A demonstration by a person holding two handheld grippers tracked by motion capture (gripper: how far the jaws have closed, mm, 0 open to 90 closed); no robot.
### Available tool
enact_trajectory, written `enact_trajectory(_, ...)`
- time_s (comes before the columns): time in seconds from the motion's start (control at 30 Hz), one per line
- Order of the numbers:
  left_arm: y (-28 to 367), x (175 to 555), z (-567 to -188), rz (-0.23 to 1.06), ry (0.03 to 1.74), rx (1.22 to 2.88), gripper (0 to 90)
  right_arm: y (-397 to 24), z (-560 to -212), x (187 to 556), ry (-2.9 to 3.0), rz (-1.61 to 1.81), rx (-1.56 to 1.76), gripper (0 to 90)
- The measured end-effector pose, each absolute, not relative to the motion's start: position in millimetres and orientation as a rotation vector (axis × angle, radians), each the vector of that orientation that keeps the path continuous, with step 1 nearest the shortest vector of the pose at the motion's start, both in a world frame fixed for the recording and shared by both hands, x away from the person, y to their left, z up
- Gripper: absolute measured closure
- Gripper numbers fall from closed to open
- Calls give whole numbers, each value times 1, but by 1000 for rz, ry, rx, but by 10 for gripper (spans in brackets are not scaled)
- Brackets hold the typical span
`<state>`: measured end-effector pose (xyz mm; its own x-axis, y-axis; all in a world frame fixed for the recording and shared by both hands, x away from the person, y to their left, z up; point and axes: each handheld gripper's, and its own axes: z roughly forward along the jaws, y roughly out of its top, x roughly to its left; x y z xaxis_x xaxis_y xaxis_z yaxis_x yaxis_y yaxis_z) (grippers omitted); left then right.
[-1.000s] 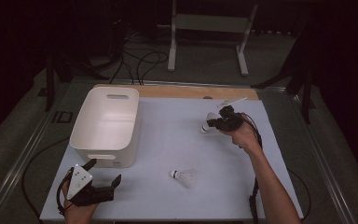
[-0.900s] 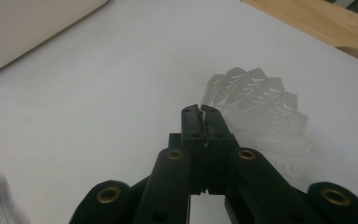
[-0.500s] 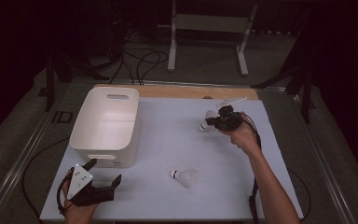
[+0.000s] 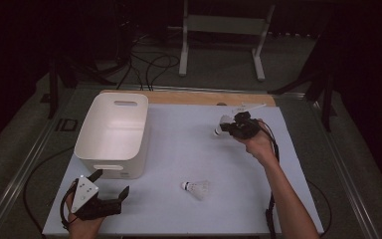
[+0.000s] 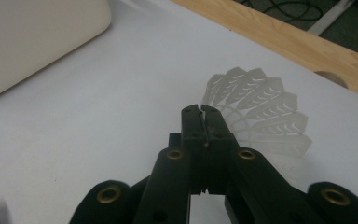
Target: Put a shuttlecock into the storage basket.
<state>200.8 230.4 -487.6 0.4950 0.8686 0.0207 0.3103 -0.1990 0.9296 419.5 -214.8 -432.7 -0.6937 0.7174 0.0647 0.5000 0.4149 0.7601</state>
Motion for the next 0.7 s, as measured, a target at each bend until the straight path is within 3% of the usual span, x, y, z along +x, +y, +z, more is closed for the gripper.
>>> enact_trajectory(0.7, 230, 201, -488, 707, 1000, 1751, 0, -214, -425, 411, 2332, 1202, 1053, 895)
